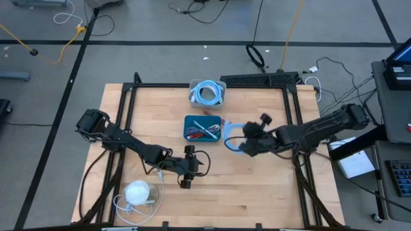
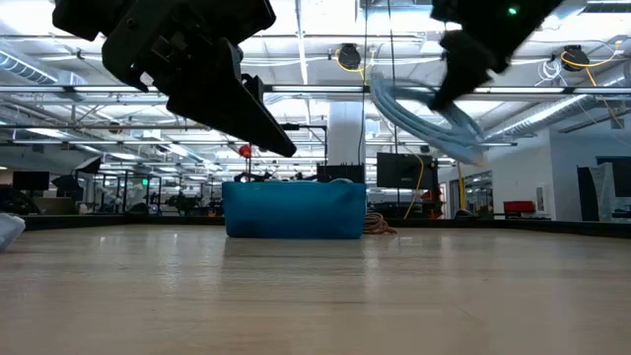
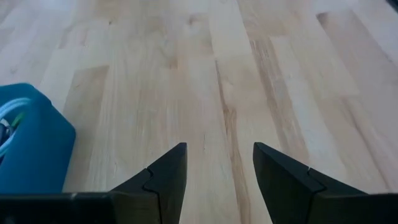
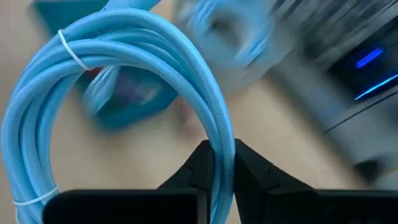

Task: Pick & Place USB Port
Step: Put the blue HDMI cable into the gray bin

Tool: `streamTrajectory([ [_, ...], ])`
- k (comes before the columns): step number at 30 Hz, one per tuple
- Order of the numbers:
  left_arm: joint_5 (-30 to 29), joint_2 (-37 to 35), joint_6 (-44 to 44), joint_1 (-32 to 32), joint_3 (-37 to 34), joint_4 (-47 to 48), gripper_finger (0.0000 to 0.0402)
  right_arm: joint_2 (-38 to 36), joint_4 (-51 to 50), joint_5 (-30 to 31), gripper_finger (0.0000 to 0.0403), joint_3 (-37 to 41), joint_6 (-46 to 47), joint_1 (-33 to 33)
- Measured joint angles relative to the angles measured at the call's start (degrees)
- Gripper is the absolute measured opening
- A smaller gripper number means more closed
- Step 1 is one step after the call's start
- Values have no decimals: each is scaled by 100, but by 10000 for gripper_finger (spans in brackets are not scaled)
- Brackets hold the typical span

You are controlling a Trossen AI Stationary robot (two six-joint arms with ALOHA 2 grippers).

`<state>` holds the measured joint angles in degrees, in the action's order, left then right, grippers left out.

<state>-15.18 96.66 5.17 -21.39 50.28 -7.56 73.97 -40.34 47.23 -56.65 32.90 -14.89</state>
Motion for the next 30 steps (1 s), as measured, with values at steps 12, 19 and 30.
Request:
streamTrajectory([
  [12,-799,2,313,83,0,438,186,637,3693,977,26,-161,-4782,1707],
  [19,-938,2,400,79,2,650,186,1415,4683,987,26,-400,-6751,2520],
  [30,-4092,-411,1918,129,-15,1317,186,2249,4927,991,26,-1218,-8719,2239],
])
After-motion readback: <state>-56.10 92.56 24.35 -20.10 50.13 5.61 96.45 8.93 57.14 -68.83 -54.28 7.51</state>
